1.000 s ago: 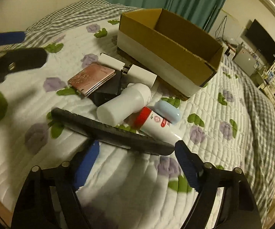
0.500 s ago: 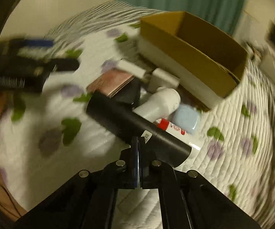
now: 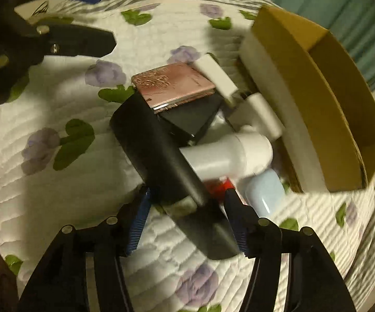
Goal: Organize rigid objects
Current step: 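Grasp the black TV remote with the right tool and lift it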
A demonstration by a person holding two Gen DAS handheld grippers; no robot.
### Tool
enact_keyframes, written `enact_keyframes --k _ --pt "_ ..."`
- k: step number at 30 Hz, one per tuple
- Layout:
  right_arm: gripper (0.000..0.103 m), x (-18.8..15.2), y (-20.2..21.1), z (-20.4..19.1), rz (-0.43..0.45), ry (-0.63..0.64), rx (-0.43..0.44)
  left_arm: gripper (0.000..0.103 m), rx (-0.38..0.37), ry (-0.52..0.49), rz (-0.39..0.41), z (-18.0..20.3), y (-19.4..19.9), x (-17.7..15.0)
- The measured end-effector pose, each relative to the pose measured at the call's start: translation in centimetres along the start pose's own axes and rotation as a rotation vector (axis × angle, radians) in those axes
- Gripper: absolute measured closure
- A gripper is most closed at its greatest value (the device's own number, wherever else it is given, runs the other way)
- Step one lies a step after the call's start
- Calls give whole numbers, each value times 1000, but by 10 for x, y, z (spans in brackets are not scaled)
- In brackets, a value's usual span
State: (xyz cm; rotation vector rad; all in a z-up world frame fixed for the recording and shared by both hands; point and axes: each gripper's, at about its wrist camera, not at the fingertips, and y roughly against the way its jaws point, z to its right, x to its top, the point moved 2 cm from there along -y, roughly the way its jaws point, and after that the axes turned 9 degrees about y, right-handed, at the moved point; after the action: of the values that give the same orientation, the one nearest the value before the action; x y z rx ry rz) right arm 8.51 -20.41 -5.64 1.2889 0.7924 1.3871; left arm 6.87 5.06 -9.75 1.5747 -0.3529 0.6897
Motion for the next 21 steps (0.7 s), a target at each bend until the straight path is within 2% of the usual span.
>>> enact_keyframes --k 2,4,9,11,14,19,21 --pt "54 4 -2 -1 6 6 8 3 1 9 -9 -1 -2 1" --pt "76 5 4 -2 21 5 0 3 5 14 -23 0 -5 2" --pt "84 -2 40 27 115 -172 8 3 33 1 -82 10 -25 6" --pt "84 -3 48 47 130 -256 25 3 36 -2 -109 16 -35 7" --pt "84 -7 51 67 132 -332 5 3 31 4 -144 26 -53 9" --pt "84 -16 35 83 111 -380 4 6 -22 56 -210 33 -83 12" --pt "84 -20 27 84 100 -397 12 6 -80 73 -219 35 -90 13"
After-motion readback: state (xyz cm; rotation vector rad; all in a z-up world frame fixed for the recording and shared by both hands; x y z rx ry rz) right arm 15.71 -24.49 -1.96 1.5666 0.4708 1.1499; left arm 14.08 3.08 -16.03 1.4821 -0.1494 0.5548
